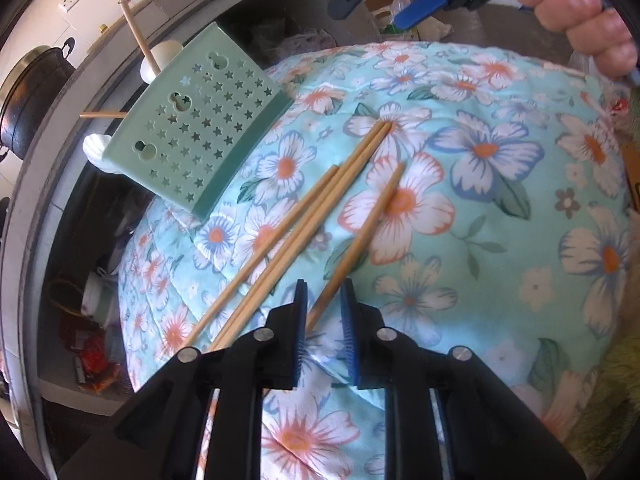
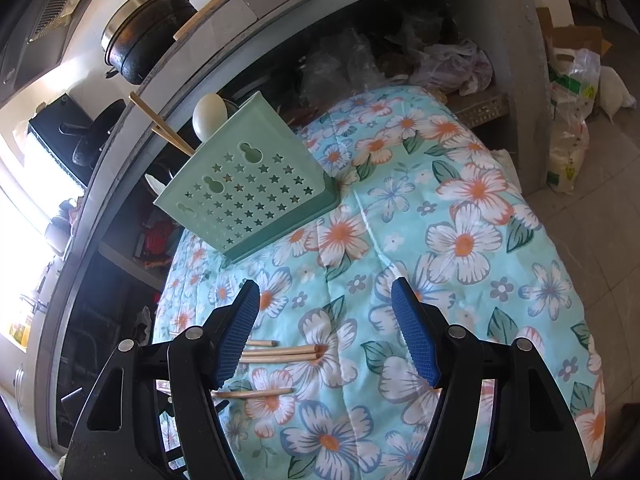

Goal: Organize utensils
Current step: 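Grasp a wooden chopstick with the left gripper and lift it, then raise the chopstick upright above the green holder with the left gripper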

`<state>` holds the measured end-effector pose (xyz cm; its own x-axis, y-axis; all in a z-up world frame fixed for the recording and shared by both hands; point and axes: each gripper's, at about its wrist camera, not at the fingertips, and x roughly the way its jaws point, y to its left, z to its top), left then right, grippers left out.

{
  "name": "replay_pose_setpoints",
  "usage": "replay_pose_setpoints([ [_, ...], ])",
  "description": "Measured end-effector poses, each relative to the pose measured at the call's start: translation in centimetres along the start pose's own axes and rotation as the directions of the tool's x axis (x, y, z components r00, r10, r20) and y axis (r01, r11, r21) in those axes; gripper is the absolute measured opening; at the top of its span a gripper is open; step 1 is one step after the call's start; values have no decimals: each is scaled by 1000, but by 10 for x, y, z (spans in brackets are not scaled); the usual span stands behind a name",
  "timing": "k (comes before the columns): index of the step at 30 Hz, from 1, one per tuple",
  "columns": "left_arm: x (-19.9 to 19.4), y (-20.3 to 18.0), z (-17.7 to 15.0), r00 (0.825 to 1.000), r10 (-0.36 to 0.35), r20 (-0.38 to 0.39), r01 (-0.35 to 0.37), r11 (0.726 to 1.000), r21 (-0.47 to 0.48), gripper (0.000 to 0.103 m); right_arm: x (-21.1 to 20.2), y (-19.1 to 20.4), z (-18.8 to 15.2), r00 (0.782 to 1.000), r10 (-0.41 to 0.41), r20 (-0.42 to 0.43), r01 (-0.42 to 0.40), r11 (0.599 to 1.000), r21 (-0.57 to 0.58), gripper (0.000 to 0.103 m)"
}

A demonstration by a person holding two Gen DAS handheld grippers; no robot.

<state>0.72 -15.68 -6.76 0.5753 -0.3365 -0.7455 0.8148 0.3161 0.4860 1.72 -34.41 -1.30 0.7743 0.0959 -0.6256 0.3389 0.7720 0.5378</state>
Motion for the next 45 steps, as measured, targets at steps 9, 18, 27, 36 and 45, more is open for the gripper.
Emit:
replay_pose_setpoints([
  [9,6,-11,24,995,-75,68,74,997,8,27,-1,0,0,1000,0,-1,0,1000,1,65],
  [18,28,-25,40,997,-49,67,42,994,97,27,-1,0,0,1000,1,-4,-1,1000,1,65],
  [27,28,-37,43,995,3,98,-20,985,172,12,-1,-4,-2,1000,1,-11,-1,1000,0,65],
  [36,10,-10,52,979,117,166,-137,984,114,7,-3,-4,0,1000,-2,-1,2,1000,10,65],
  [45,-19,55,62,950,238,201,-223,970,-96,5,-8,-1,1,1000,6,7,-6,1000,13,65],
])
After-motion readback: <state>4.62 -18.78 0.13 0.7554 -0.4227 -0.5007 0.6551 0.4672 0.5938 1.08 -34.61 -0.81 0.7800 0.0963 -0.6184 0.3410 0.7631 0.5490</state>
